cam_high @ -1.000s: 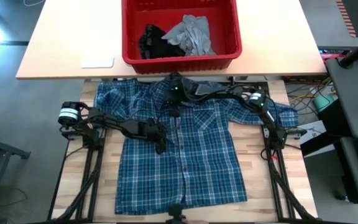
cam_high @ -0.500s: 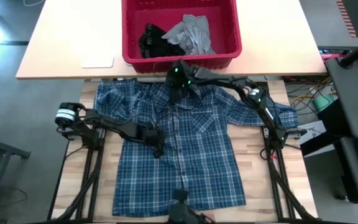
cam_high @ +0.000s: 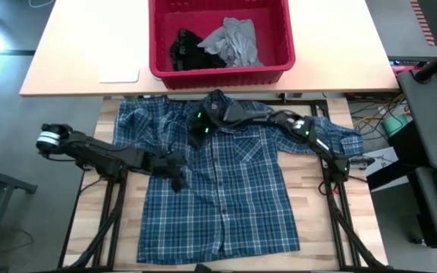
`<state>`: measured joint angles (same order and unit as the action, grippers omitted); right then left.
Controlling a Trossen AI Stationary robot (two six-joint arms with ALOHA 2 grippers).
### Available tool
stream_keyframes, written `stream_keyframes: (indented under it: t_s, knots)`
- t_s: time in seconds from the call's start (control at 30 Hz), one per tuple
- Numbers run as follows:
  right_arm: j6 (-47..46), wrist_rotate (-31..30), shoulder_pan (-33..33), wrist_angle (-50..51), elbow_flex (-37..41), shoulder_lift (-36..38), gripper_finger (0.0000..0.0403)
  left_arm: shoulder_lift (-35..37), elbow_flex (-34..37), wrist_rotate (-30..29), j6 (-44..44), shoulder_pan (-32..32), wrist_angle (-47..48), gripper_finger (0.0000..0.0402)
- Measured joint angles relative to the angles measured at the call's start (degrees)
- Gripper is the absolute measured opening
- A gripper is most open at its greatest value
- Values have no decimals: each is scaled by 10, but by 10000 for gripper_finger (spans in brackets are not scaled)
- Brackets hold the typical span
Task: Fold Laundry from Bin
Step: Fold the blue patterned long sleeve shirt
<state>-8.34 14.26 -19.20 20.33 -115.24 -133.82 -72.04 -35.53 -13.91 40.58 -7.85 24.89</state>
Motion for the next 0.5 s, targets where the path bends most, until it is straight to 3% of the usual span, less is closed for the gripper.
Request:
stream_keyframes:
  t_s: [0.23,0.5]
  knots:
    - [-39,-137,0,135,-52,-41,9,-17,78,36,72,-52,-33,239]
    - [11,-261,-62,252,-129,-30,9,-41,89,29,110,-110,-49,239]
